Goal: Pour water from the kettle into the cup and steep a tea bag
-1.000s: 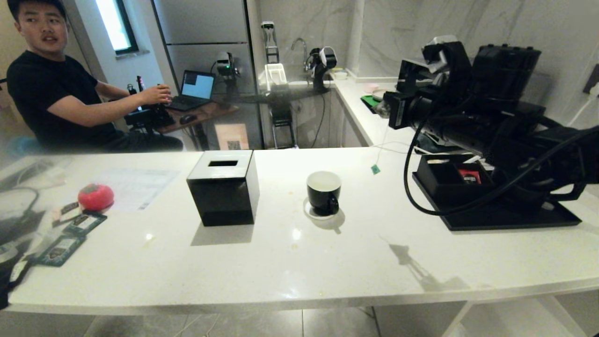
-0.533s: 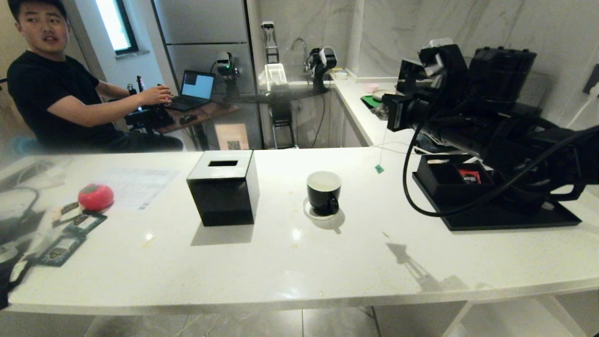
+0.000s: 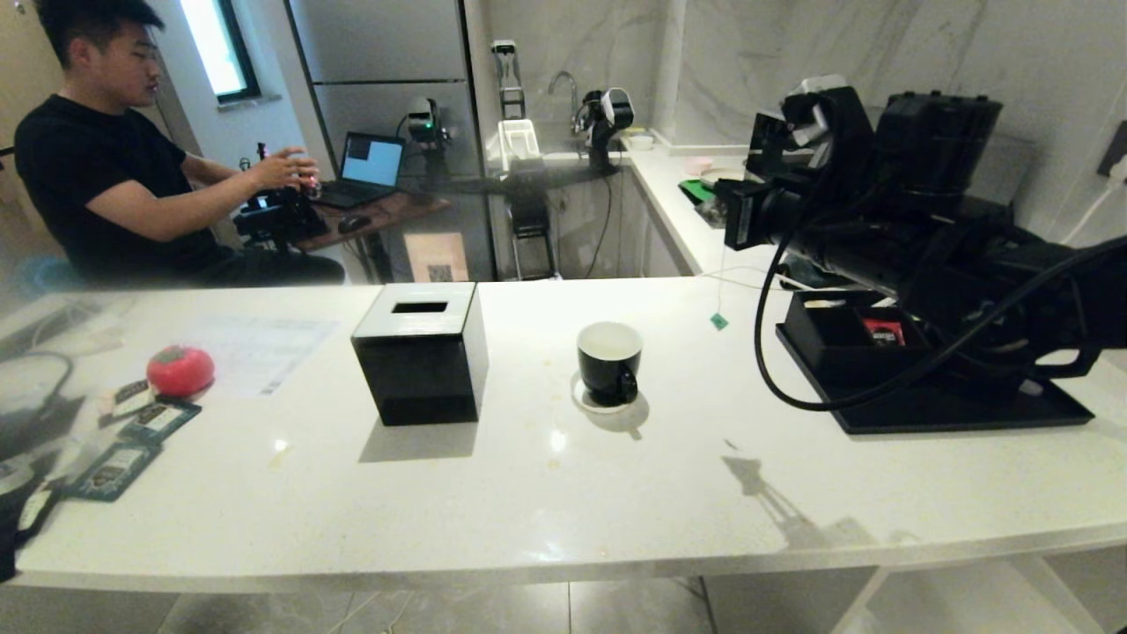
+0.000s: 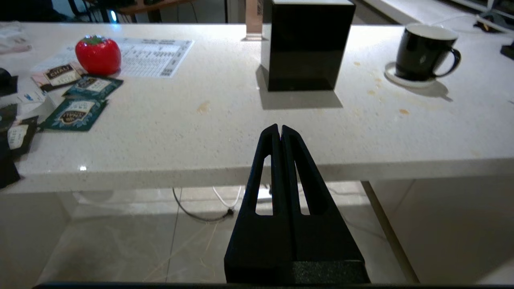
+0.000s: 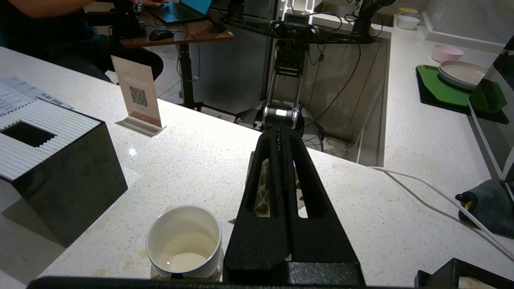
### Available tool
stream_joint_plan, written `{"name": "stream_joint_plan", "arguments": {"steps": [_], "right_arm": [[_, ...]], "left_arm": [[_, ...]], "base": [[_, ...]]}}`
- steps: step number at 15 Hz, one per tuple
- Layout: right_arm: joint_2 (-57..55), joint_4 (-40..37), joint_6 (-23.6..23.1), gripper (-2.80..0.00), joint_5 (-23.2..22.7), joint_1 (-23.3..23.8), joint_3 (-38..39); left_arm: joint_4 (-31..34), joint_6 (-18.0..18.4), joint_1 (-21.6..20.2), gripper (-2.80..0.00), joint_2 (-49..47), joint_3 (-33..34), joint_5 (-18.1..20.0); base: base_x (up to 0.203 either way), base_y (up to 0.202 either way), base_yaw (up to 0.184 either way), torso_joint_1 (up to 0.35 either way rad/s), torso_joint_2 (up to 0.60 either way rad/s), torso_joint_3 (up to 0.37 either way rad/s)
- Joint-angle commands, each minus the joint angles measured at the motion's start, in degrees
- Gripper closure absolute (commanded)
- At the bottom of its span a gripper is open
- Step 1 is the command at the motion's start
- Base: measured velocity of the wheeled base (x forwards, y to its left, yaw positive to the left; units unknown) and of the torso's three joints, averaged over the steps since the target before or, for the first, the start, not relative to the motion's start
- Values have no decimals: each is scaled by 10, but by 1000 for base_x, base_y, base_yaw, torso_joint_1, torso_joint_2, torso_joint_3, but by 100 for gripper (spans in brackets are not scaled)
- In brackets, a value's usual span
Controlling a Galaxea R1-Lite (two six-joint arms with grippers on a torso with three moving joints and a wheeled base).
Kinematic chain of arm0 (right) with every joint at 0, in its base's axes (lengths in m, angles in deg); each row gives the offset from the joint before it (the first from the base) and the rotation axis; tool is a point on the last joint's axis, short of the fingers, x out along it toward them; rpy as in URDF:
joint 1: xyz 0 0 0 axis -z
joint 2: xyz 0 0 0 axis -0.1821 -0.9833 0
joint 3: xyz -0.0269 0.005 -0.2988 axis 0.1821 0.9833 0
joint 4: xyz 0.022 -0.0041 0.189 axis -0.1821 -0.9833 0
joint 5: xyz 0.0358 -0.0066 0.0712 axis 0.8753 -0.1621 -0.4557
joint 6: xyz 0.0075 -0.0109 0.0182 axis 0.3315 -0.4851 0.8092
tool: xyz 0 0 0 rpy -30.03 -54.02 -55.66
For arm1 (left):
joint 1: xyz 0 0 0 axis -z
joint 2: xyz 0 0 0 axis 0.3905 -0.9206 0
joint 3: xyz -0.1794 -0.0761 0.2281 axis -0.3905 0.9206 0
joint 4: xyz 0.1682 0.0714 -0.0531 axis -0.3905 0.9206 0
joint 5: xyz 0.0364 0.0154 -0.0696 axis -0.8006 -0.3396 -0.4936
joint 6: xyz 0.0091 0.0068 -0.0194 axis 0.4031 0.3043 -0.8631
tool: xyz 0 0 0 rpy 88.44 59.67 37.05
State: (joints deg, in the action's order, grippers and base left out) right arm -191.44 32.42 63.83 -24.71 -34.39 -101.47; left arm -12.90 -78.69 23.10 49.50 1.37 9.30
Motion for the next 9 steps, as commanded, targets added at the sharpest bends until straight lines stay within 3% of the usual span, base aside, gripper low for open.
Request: {"name": "stream_joint_plan", "arguments": {"steps": [1,9], "right_arm": [[-3,2,-1,0,0,-1,0],[-6,5,-1,0,0,-2,0]], "left_arm": [[64,-1,0,0,-8,-44,8],[68,-28,3,0,-211,-124,21]], "base": [[0,0,0,0,0,0],[0,0,0,0,0,0]]}}
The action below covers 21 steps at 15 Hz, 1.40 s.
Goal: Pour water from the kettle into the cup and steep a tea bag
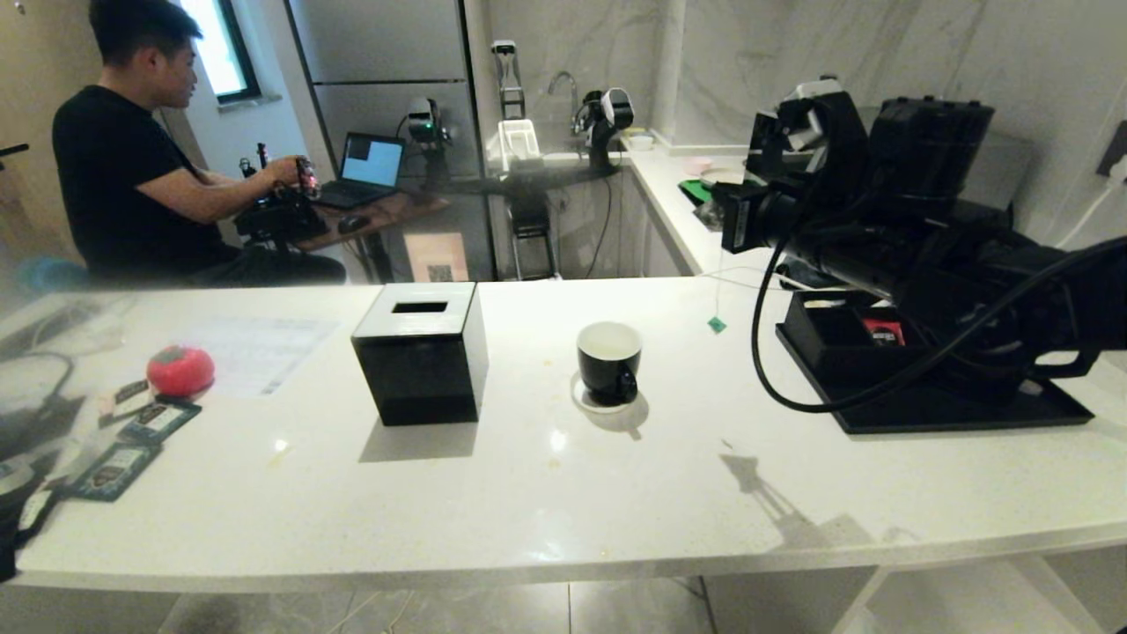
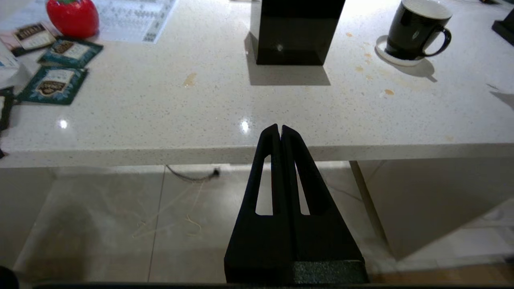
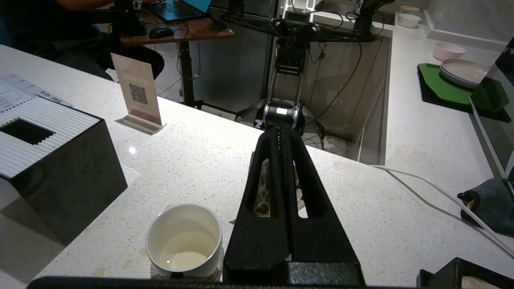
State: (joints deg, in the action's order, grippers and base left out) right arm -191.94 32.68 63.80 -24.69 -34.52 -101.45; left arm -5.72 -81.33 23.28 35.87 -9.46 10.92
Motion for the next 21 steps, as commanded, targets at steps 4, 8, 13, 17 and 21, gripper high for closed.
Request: {"name": "stream_joint_plan", "arguments": {"steps": [4,8,13,17,21], "right_arm": [[-1,3,-1,0,0,-1,-1],[-6,1,-1,0,0,-1,-14],[-19,-3,-1,0,0,-1,-41],[-17,-3,-1,0,0,-5,-41],[-17,-3,-1,0,0,-5,-41]], "left_arm": [[-81,-3,3,0,-211,-50,45],[-172,-3,42,0,-320,-79,84],[-267,-21,140,0,-437,-103,85],[-371,-57,221,0,-536,-117,83],[-486,-65,259,0,-619,-121,83]], "base": [[0,0,0,0,0,0],[0,0,0,0,0,0],[0,0,0,0,0,0],[0,0,0,0,0,0],[0,0,0,0,0,0]]}}
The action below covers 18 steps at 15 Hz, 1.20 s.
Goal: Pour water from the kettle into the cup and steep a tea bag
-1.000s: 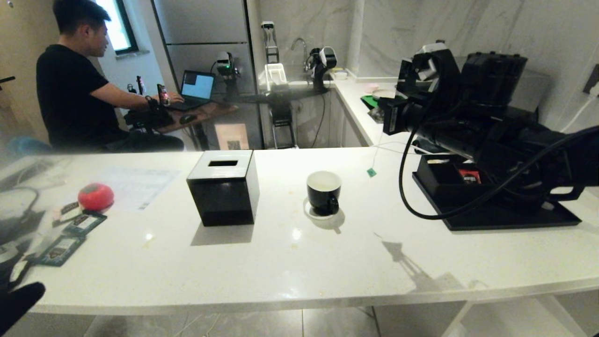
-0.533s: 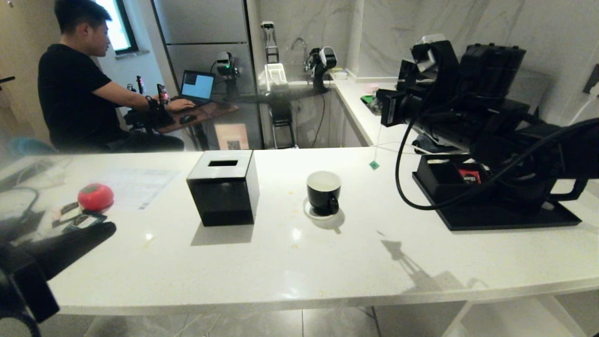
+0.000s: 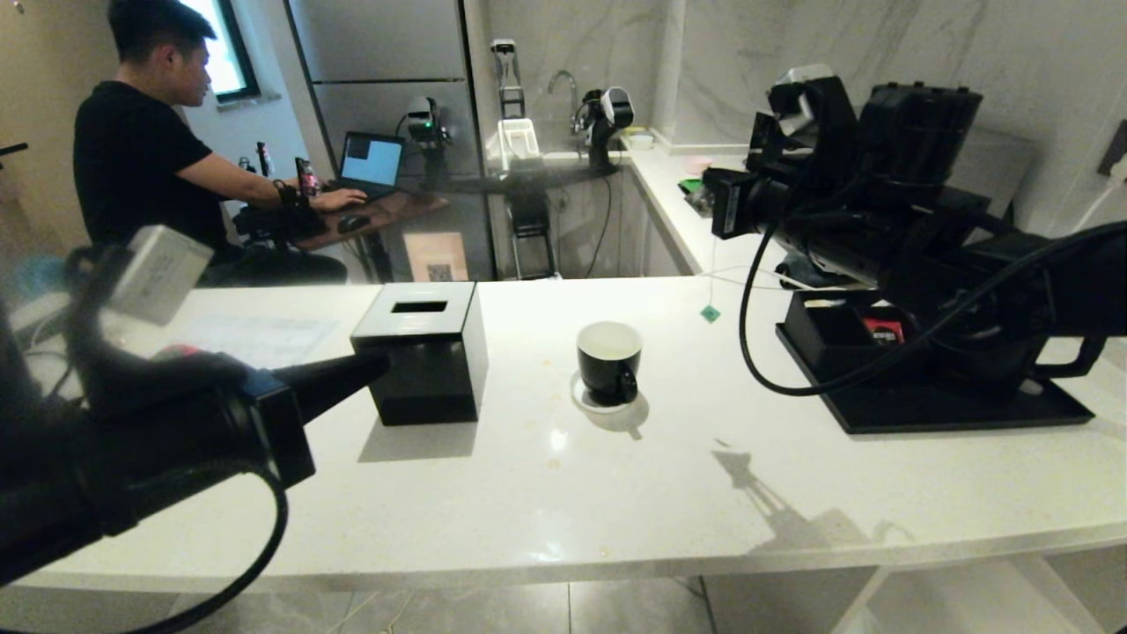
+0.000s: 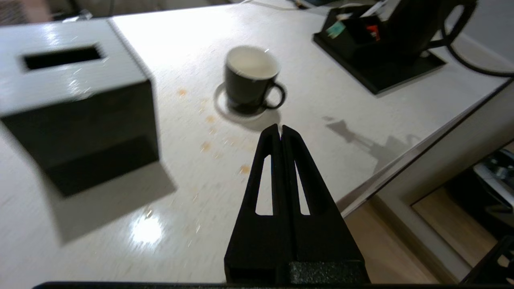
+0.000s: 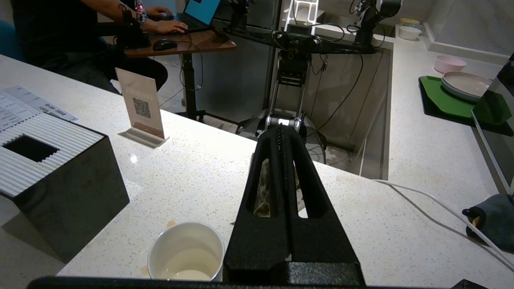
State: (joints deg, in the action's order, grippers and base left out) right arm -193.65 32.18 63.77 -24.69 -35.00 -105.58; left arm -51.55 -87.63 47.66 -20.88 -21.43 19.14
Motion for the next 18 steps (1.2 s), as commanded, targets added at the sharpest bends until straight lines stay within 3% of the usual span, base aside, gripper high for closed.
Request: {"name": "stream_joint_plan", "arguments": {"steps": [1,4,14,18], "right_arm": [[0,2,0,0,0,0,1],[-2,2,0,0,0,-4,-2],[-3,1,0,0,0,-5,-11],[-3,1,0,0,0,-12,-12]], "left_arm": [[-40,-9,22,0,-61,-1,0],[-45,-44,48,0,-66,-4,0],[-47,-88,84,0,-94,-10,0],[-119,-88,85,0,-142,-10,4]], "base": [[0,0,0,0,0,0],[0,0,0,0,0,0],[0,0,0,0,0,0],[0,0,0,0,0,0]]}}
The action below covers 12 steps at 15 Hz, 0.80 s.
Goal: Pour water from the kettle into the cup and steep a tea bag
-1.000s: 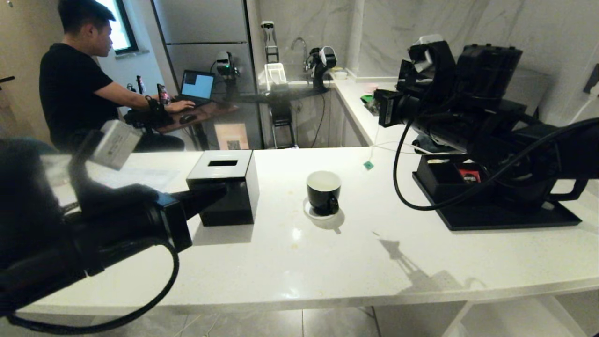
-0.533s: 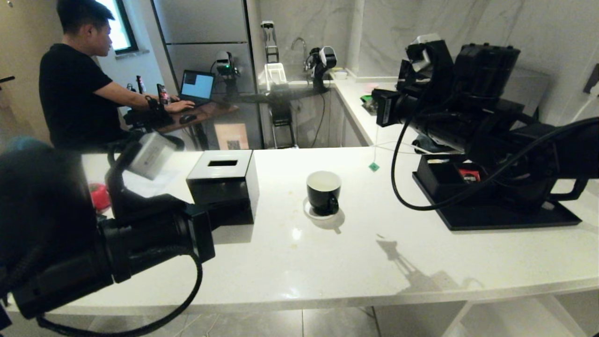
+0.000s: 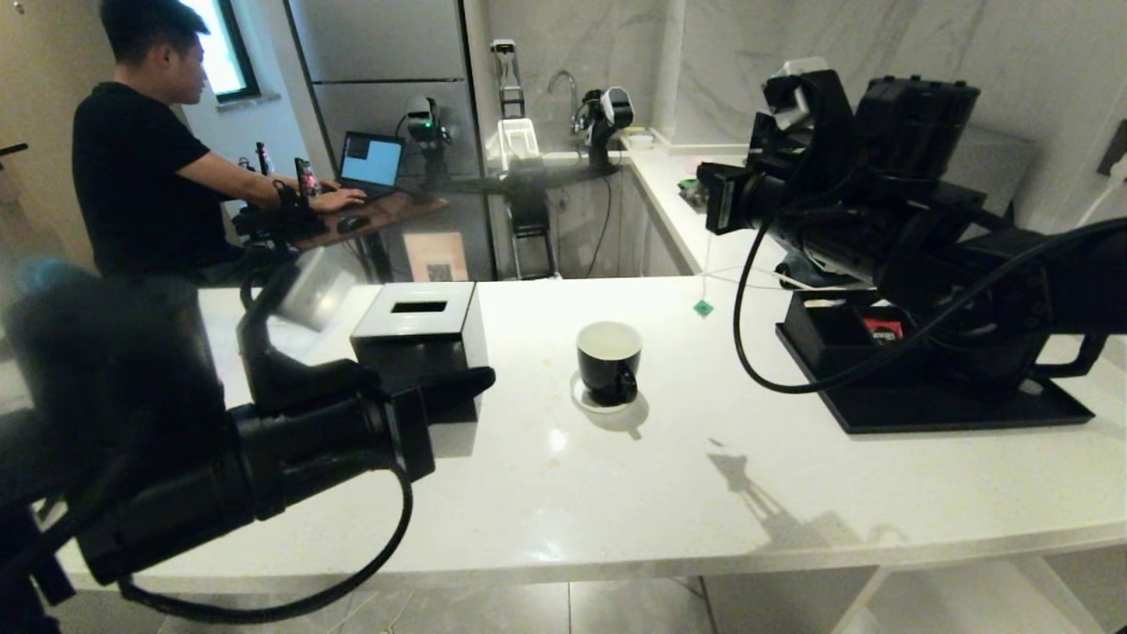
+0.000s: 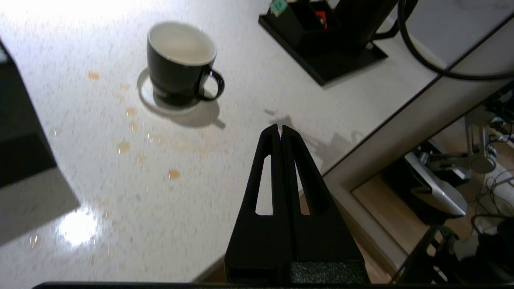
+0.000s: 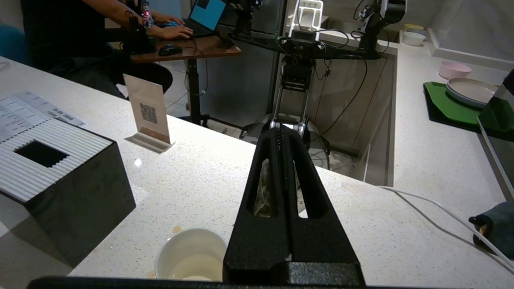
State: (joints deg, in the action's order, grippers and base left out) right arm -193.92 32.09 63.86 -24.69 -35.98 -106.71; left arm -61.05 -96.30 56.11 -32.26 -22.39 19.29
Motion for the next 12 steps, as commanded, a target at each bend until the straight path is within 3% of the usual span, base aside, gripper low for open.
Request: {"name": "stream_joint_plan", "arguments": {"steps": [1,5,10,12], "right_arm": [[0,2,0,0,0,-4,-1],[2,-8,-1,0,0,-14,-8],[-7,-33,-1,0,0,-23,-51],[-10,-38,-1,0,0,-25,-58]], "left_arm": [[-39,0,0,0,-41,-1,4],[-56,3,1,0,-80,-17,5],[-160,-1,2,0,-142,-16,5],[-167,1,6,0,-154,-17,6]], "base": [[0,0,0,0,0,0],[0,0,0,0,0,0],[0,0,0,0,0,0],[0,0,0,0,0,0]]}}
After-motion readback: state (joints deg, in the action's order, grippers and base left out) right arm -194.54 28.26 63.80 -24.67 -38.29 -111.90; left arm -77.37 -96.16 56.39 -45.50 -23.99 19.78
